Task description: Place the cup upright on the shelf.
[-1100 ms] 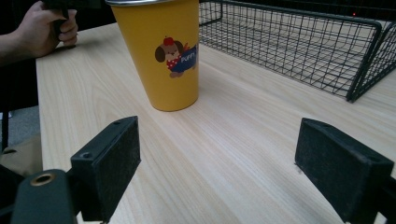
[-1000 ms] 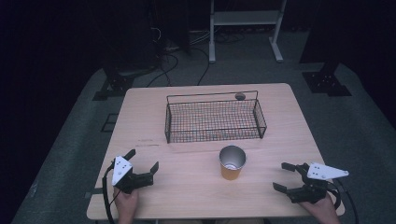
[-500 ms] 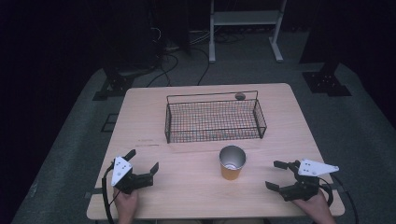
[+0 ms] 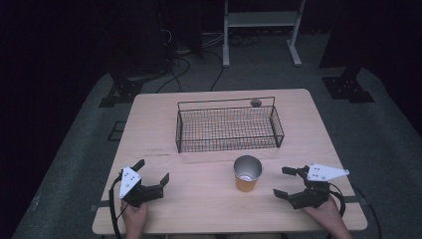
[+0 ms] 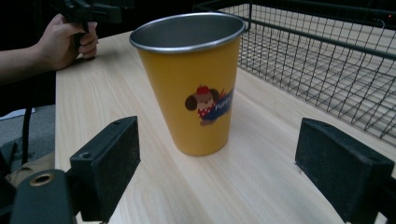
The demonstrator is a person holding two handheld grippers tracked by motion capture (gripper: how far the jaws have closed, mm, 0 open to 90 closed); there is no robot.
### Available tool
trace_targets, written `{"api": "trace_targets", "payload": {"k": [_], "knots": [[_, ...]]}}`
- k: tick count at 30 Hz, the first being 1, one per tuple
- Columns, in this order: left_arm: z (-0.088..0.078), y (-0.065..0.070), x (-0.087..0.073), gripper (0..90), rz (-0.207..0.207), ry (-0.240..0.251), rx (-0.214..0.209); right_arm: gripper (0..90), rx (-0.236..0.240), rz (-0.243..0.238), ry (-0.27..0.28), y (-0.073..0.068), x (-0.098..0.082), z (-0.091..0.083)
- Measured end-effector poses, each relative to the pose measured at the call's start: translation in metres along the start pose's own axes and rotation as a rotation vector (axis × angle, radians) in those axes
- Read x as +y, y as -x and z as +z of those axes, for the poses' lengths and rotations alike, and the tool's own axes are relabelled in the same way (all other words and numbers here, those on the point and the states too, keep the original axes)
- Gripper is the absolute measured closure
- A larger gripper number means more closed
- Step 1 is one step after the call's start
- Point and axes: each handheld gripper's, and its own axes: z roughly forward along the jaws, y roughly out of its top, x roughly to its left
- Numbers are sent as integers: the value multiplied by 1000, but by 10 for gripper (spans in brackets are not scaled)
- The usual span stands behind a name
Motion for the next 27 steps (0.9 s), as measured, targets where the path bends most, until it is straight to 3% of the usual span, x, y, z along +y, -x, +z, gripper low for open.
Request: {"api": "trace_targets", "payload": {"k": [13,20,27], "knots": [[0,0,0,0,0,2,2,89,-8,7,-55,-1,9,18],[0,0,0,0,-1,3,1,0,-14,10,-55,-1,14,29],[0,0,0,0,0,3,1,0,-6,18,-61,-4,18,40]]}}
